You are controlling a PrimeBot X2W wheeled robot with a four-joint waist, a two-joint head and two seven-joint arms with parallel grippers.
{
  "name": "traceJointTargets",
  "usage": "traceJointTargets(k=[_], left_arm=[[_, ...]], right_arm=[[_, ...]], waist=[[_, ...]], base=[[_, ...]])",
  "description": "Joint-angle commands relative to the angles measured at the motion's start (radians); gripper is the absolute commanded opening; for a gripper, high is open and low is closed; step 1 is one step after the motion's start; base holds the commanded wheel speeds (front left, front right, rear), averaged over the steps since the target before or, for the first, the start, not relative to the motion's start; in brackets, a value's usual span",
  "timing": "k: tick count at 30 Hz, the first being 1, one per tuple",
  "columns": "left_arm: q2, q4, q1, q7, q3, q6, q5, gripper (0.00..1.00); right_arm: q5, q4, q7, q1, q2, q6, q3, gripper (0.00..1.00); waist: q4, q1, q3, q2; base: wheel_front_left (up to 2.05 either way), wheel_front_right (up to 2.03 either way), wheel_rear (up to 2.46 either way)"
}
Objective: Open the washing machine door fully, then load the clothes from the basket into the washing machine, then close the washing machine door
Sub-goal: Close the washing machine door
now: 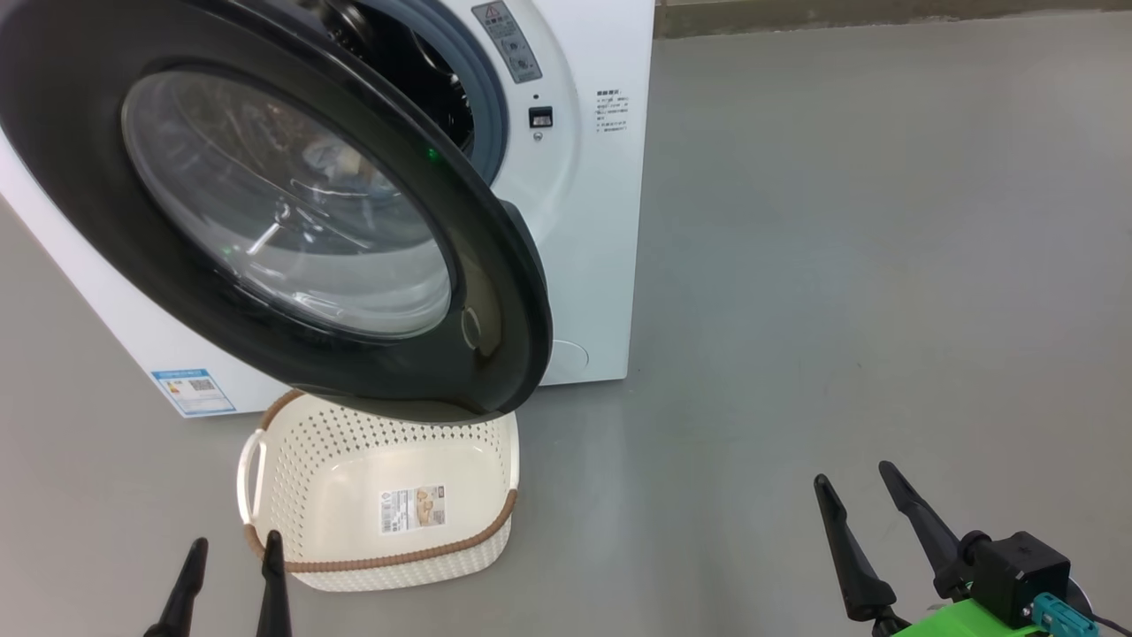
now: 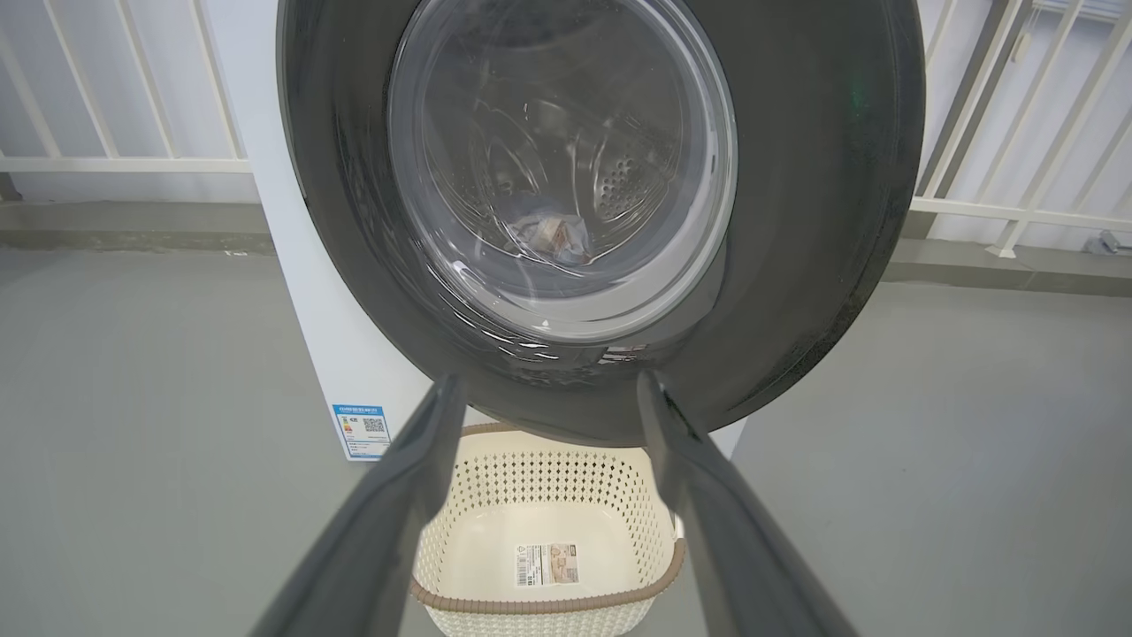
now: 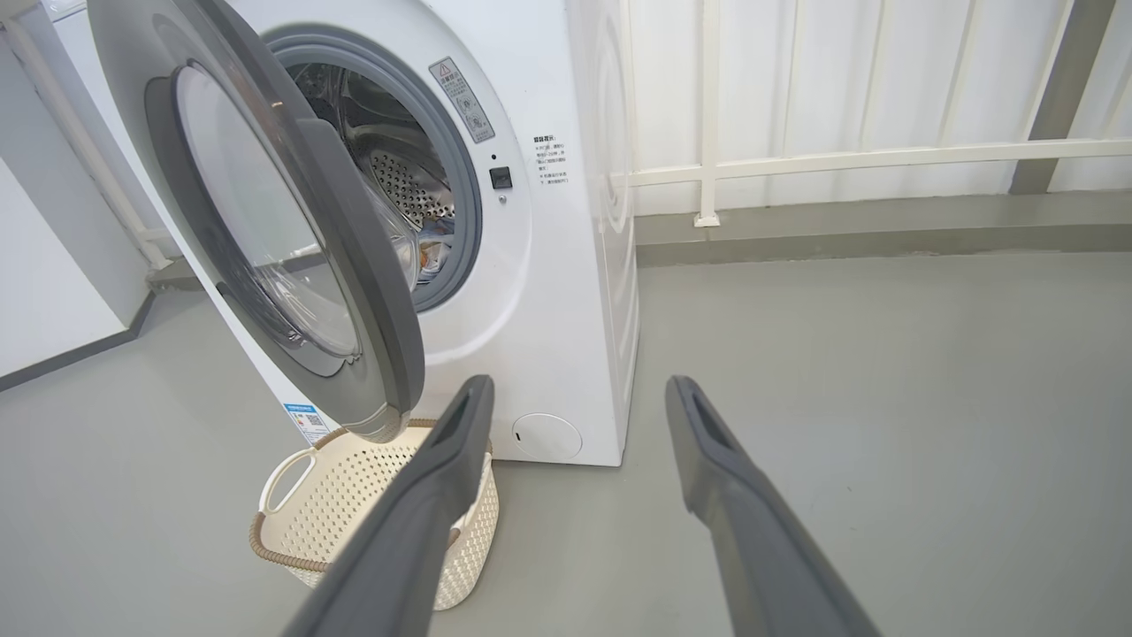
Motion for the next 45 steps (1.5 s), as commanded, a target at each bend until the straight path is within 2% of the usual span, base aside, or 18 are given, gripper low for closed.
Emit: traceJointTargets(k=[1, 19, 20, 21, 35, 39, 45], left_arm=[[0.018, -0.015, -0.022, -0.009, 0.030, 0.010, 0.010, 1.00], [0.022, -0.023, -0.023, -0.006, 0.013, 0.030, 0.017, 1.00], [0.022, -0.023, -0.022, -0.006, 0.012, 0.031, 0.018, 1.00], [0.021, -0.024, -0.022, -0.006, 0.012, 0.032, 0.016, 1.00], [0.017, -0.030, -0.059, -0.015, -0.004, 0.041, 0.019, 1.00], [0.007, -0.019, -0.092, -0.024, -0.018, 0.035, 0.020, 1.00], [-0.004, -0.004, -0.127, -0.037, -0.030, 0.028, 0.019, 1.00]], right_arm=[[-0.008, -0.030, 0.003, -0.009, -0.003, 0.003, 0.029, 1.00], [-0.003, -0.030, -0.002, -0.008, -0.003, 0.003, 0.021, 1.00], [0.000, -0.029, -0.001, -0.008, -0.003, 0.003, 0.018, 0.37], [0.002, -0.028, -0.002, -0.009, -0.003, 0.003, 0.015, 0.00], [-0.024, -0.006, 0.012, -0.067, -0.003, 0.003, 0.030, 0.00], [-0.034, 0.059, 0.007, -0.156, -0.017, 0.003, 0.045, 0.00], [-0.030, 0.166, -0.012, -0.299, -0.074, 0.003, 0.068, 0.00]], waist=[[0.000, 0.0000, -0.002, -0.0001], [0.008, 0.0000, -0.001, -0.0001], [0.009, 0.0000, -0.002, -0.0001], [0.009, 0.0000, -0.002, -0.0001], [0.036, 0.0000, 0.049, -0.0001], [0.064, 0.0000, 0.081, -0.0001], [0.112, 0.0000, 0.120, -0.0001]], base=[[0.00, 0.00, 0.00], [0.00, 0.00, 0.00], [0.00, 0.00, 0.00], [0.00, 0.00, 0.00], [0.00, 0.00, 0.00], [0.00, 0.00, 0.00], [0.00, 0.00, 0.00]])
